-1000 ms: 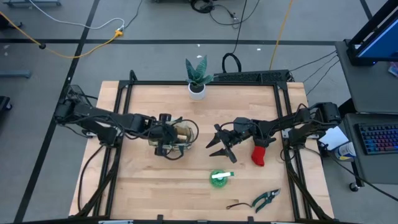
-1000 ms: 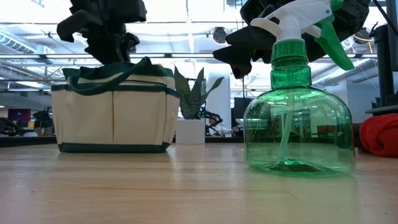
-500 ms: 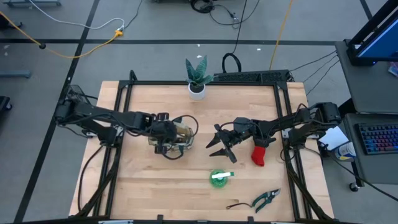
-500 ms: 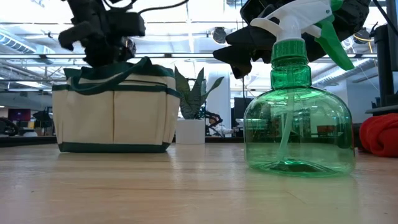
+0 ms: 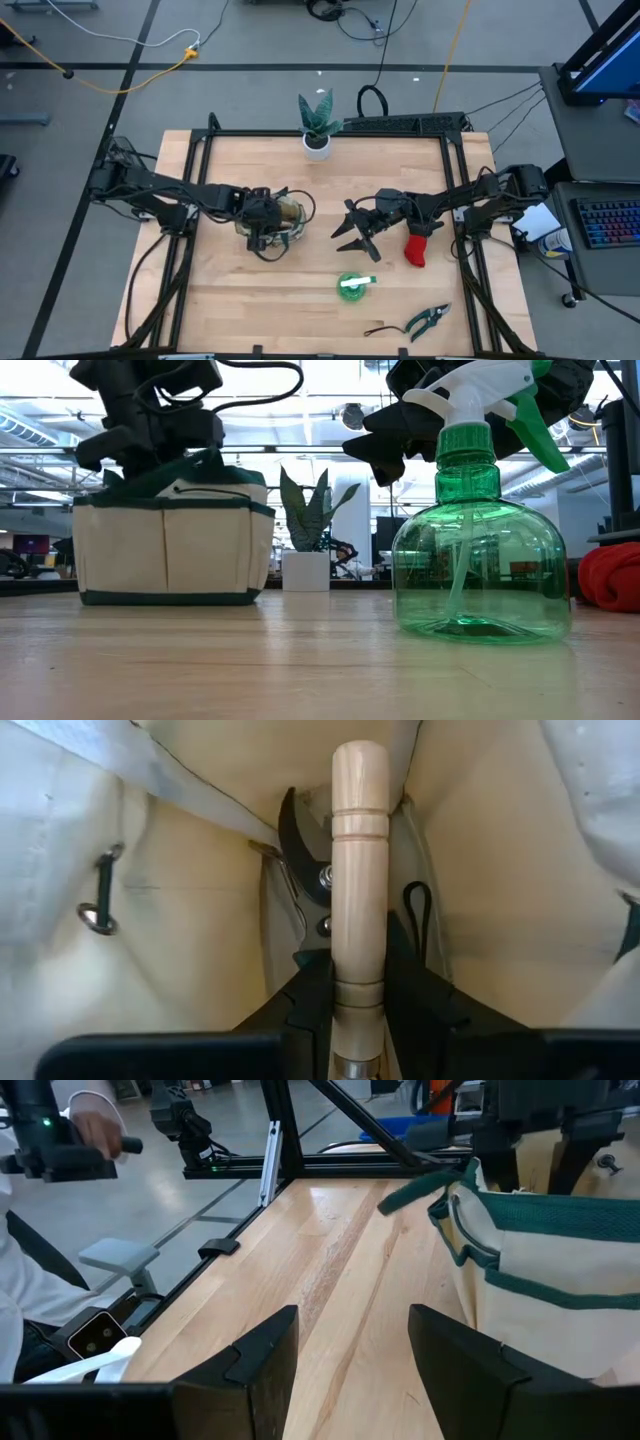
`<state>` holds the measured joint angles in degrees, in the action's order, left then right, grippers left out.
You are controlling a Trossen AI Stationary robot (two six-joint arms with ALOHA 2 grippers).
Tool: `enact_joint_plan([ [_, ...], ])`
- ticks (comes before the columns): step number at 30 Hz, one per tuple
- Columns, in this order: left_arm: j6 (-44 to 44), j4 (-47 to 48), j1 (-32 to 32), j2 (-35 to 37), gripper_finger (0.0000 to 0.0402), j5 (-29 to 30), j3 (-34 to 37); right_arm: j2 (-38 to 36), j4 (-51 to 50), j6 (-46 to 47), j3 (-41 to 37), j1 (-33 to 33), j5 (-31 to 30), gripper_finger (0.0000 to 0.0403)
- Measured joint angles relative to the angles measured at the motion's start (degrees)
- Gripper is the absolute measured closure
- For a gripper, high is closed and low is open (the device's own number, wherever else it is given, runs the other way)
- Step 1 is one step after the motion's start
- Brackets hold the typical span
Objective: Pick & Place Garden tools in Gardening bag
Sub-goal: Put the brown hand rake into the white gardening bag
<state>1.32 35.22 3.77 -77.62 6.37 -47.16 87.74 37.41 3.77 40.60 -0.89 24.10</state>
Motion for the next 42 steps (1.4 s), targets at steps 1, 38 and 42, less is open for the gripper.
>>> enact_joint_plan([
  [1, -0.1, -0.3, 0.0, 0.0, 0.0326, -0.1, 0.4, 0.0, 0.0, 0.0, 0.0, 0.0, 0.0, 0.0218],
  [38, 0.0, -6.3, 0.0, 0.0, 0.0312, -2.0, 5.9, 0.0, 0.0, 0.0, 0.0, 0.0, 0.0, 0.0218],
  [42, -0.1, -6.4, 0.0, 0.0, 0.0287, -1.9, 5.9, 0.0, 0.0, 0.0, 0.0, 0.0, 0.0, 0.0218],
])
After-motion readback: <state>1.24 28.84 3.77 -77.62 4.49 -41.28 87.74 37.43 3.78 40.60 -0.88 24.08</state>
